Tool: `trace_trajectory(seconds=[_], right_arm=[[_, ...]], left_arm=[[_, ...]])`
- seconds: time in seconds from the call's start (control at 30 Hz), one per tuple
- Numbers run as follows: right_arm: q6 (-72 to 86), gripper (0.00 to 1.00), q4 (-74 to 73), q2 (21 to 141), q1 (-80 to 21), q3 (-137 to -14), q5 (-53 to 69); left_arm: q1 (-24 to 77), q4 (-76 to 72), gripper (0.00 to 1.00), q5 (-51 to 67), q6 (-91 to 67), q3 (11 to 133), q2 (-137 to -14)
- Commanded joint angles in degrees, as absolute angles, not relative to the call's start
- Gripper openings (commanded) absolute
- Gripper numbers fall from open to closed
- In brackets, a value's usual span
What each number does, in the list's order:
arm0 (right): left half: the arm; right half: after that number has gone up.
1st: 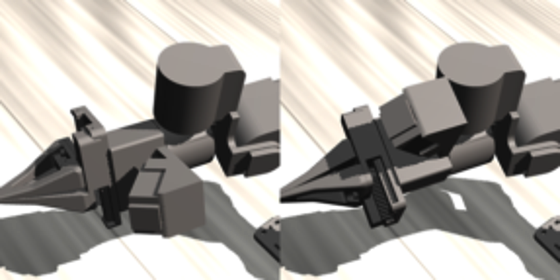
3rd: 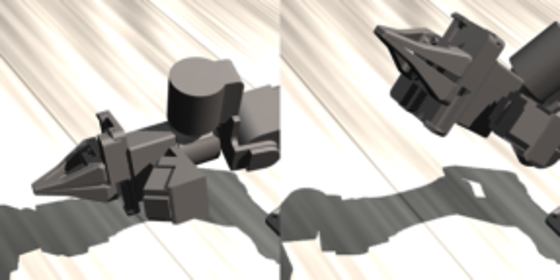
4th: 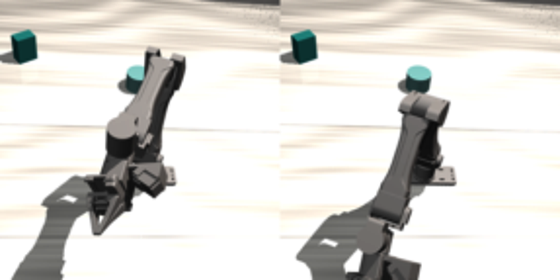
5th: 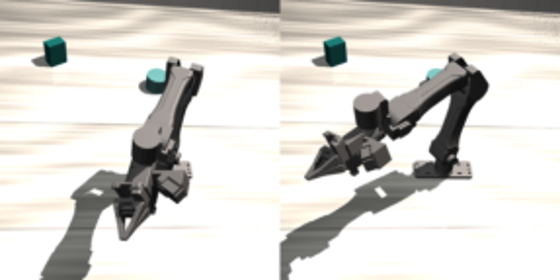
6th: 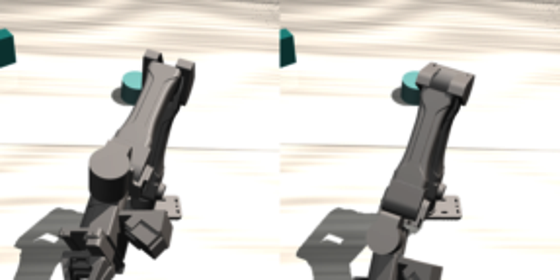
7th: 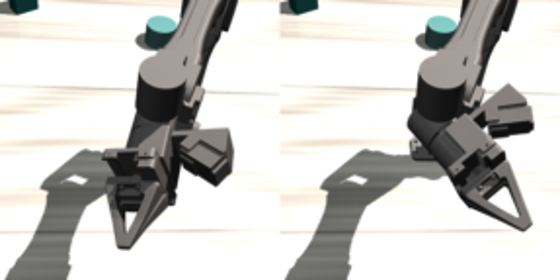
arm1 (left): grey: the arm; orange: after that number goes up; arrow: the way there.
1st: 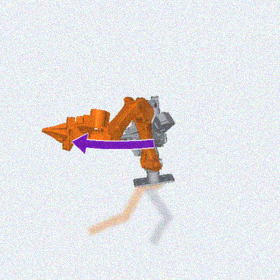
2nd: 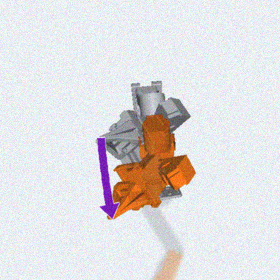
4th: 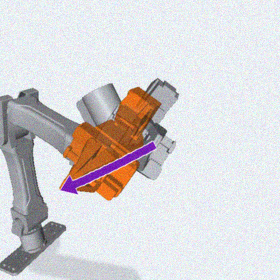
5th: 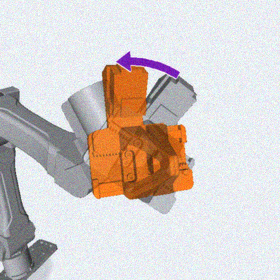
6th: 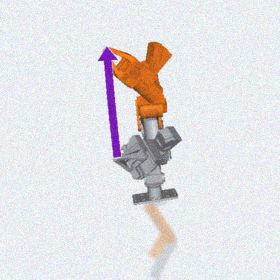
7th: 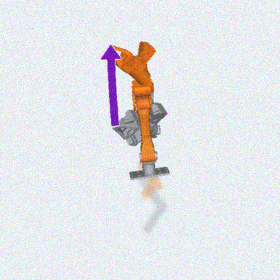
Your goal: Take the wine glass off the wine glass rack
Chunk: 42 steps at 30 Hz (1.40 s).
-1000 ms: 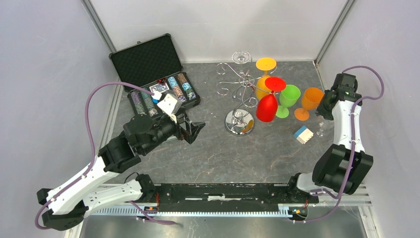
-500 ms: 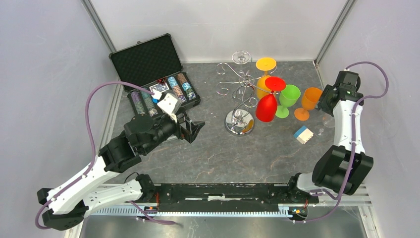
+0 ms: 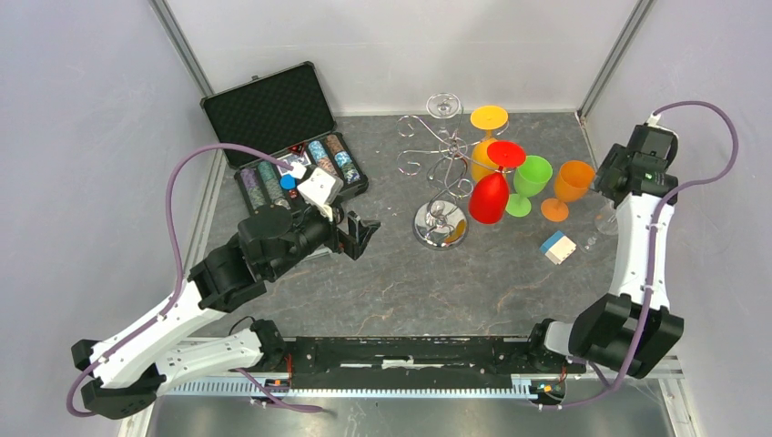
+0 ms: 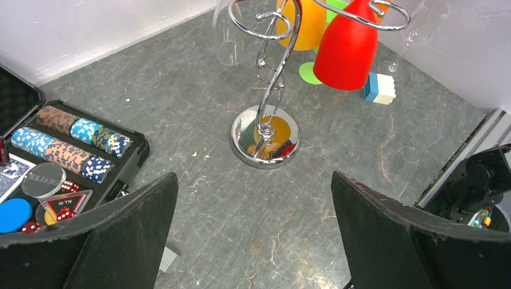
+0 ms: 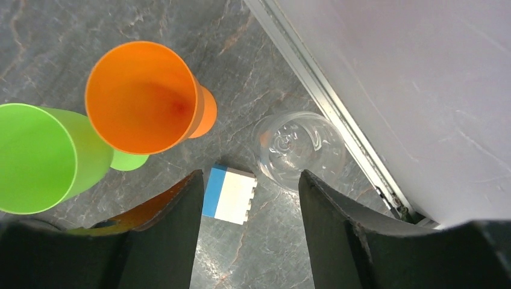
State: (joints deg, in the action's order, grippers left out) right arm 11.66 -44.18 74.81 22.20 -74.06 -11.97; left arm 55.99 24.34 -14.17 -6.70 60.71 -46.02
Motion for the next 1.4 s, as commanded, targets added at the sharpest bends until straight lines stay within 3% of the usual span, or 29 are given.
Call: trace_trajectory(seconds=[0.0, 0.23, 0.5, 0.63, 1.13, 1.37], right_arm=[[10.6, 0.64, -42.8, 71.7, 22.3, -76.7, -13.2], [10.0, 0.64, -41.4, 67.8, 22.3, -77.3, -7.4], [20.0, 0.57, -25.8, 57.9, 21.9, -68.6, 30.2], [27.0, 0.61, -19.0, 55.3, 20.0, -66.3, 38.8], [52.1, 0.64, 3.3, 53.4, 12.6, -53.2, 45.1], [53.5, 0.43, 5.0, 54.2, 9.8, -52.3, 41.1]], left_arm=[[55.9, 22.3, 1.00, -16.0, -5.5, 62.8, -45.6], [55.9, 22.9, 1.00, -16.1, -5.6, 66.0, -46.7], [55.7, 20.6, 1.00, -10.8, -8.8, 70.2, -50.0], [55.1, 19.9, 1.00, -11.3, -10.9, 71.7, -52.8], [54.4, 14.9, 1.00, -8.5, -11.6, 71.1, -55.7], [54.4, 14.3, 1.00, -8.2, -11.6, 70.3, -55.4]])
